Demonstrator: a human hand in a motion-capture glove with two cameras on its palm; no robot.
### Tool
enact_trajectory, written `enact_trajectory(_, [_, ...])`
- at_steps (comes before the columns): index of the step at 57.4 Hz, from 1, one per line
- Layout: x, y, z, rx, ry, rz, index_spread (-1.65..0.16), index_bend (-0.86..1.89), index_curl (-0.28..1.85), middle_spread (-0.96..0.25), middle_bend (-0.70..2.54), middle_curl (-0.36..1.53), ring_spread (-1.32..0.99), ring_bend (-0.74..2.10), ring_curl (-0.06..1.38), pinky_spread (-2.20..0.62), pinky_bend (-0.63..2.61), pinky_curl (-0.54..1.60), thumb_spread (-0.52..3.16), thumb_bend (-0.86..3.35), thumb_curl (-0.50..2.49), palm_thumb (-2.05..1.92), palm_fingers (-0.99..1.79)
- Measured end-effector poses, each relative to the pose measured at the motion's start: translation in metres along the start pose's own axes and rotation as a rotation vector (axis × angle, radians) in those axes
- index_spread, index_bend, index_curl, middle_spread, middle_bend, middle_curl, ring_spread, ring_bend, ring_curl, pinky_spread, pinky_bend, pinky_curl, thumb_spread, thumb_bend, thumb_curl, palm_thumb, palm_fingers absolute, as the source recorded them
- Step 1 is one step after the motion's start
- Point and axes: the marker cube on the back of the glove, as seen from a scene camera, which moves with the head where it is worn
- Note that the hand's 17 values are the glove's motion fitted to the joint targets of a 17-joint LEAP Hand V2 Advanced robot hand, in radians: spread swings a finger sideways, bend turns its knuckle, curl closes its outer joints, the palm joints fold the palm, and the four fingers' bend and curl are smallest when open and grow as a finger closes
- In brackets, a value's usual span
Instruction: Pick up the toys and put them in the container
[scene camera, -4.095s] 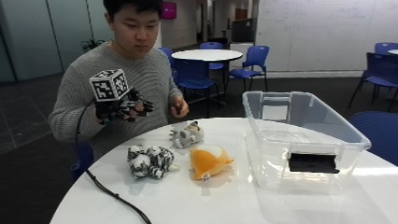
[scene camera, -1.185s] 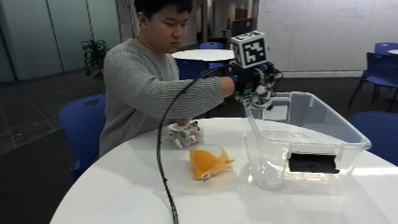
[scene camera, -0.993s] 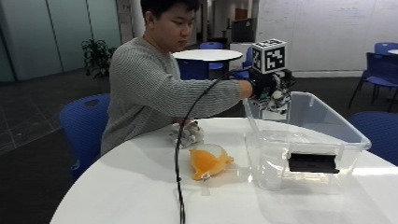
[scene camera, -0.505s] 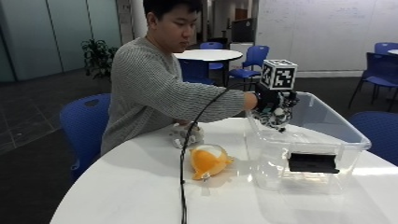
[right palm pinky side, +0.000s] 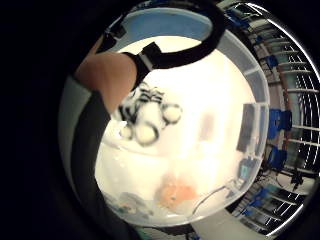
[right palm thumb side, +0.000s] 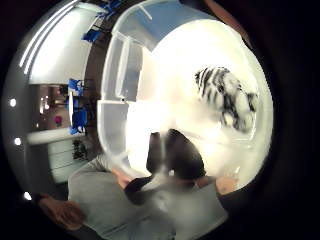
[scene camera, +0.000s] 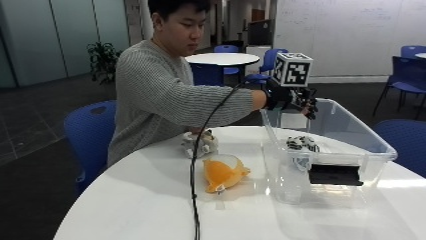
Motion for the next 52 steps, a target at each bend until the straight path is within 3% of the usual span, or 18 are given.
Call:
enact_trajectory(5, [0.010,0.031,-0.023,0.046,0.008,0.053,-0.39,0.13,0.35,-0.26,0.19,0.53,-0.28,0.67,0.44,-0.04,1.19,0.43,1.26,-0.03,0.59,0.05,-0.06])
enact_trajectory(14, [0.065,0.135,-0.061,0.155,-0.088,0.093,-0.39,0.17,0.35,-0.25,0.18,0.50,-0.25,0.64,0.42,0.00,1.14,0.40,1.35,-0.02,0.51,0.00,-0.04])
enact_trajectory(22, [0.107,0.206,-0.047,0.154,0.005,0.104,-0.40,0.20,0.36,-0.24,0.20,0.49,-0.24,0.62,0.40,0.01,1.08,0.37,1.38,-0.02,0.45,-0.01,0.03])
enact_trajectory(31, [0.129,0.221,-0.004,0.099,0.075,0.286,-0.41,0.19,0.38,-0.24,0.19,0.47,-0.24,0.61,0.39,0.02,1.02,0.35,1.41,0.00,0.42,0.03,0.07])
enact_trajectory(52, [0.120,0.241,0.144,-0.123,0.031,0.310,-0.40,0.16,0.37,-0.23,0.18,0.43,-0.21,0.54,0.35,0.02,1.07,0.36,1.38,-0.01,0.38,0.06,0.01])
